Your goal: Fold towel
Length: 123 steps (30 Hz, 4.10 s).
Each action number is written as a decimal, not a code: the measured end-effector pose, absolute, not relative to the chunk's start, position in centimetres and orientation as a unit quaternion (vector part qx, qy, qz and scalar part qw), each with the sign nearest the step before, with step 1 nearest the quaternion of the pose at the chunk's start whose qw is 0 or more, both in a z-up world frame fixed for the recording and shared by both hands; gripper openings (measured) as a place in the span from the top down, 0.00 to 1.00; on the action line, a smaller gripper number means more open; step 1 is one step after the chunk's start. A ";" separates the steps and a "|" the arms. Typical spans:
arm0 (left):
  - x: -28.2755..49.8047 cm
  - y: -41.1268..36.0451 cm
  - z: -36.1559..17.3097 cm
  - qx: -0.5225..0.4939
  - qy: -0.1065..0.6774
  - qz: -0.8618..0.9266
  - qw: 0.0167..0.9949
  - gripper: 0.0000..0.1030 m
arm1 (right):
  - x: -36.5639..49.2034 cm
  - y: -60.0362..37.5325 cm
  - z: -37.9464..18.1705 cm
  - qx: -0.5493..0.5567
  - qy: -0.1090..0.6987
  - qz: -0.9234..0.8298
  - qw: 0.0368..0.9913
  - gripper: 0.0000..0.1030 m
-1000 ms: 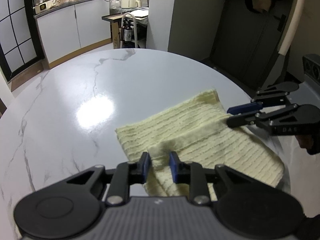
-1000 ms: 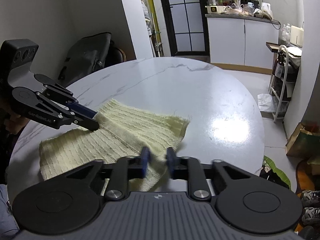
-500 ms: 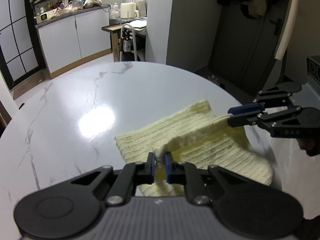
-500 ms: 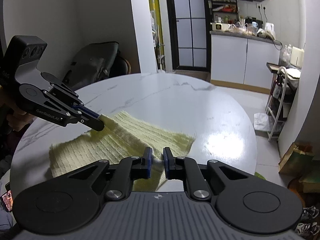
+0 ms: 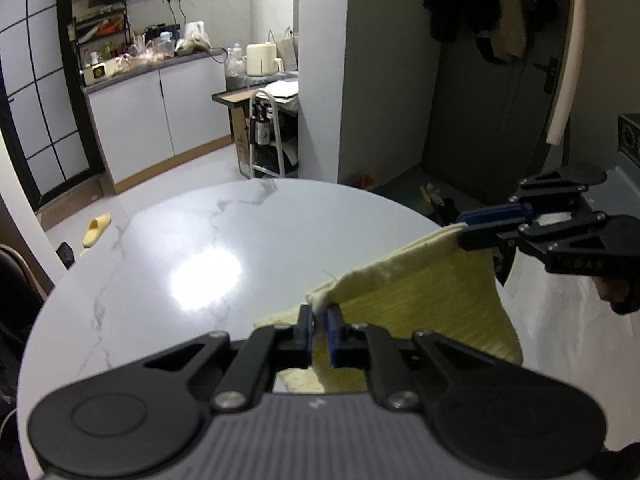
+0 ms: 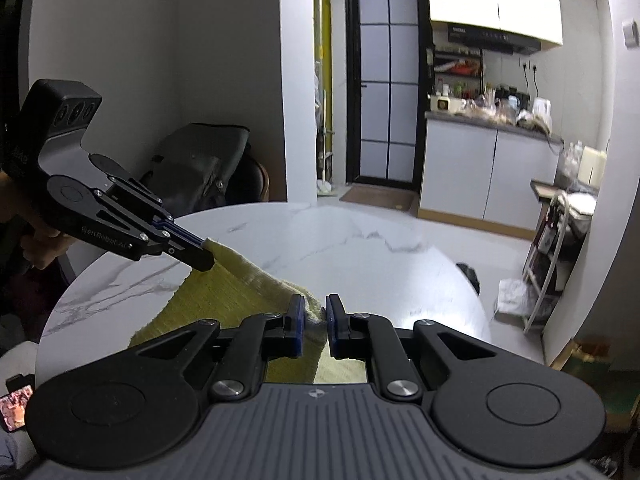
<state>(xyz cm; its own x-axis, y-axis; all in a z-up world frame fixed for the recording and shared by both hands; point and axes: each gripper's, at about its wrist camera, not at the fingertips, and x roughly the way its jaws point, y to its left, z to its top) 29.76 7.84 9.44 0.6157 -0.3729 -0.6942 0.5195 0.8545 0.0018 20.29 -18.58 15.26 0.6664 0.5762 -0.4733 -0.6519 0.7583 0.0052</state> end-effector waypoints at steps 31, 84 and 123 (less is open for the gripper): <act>37.2 10.5 3.2 0.087 0.430 -0.229 0.869 0.80 | 28.0 -15.0 7.4 -0.119 0.313 0.331 0.882 0.87; 26.4 10.5 2.6 0.098 0.360 -0.226 0.900 0.72 | 18.2 -14.9 8.0 -0.119 0.298 0.380 0.867 0.81; 17.3 7.2 3.3 0.086 0.290 -0.128 0.945 0.00 | 12.6 -17.8 8.6 -0.050 0.238 0.320 0.916 0.00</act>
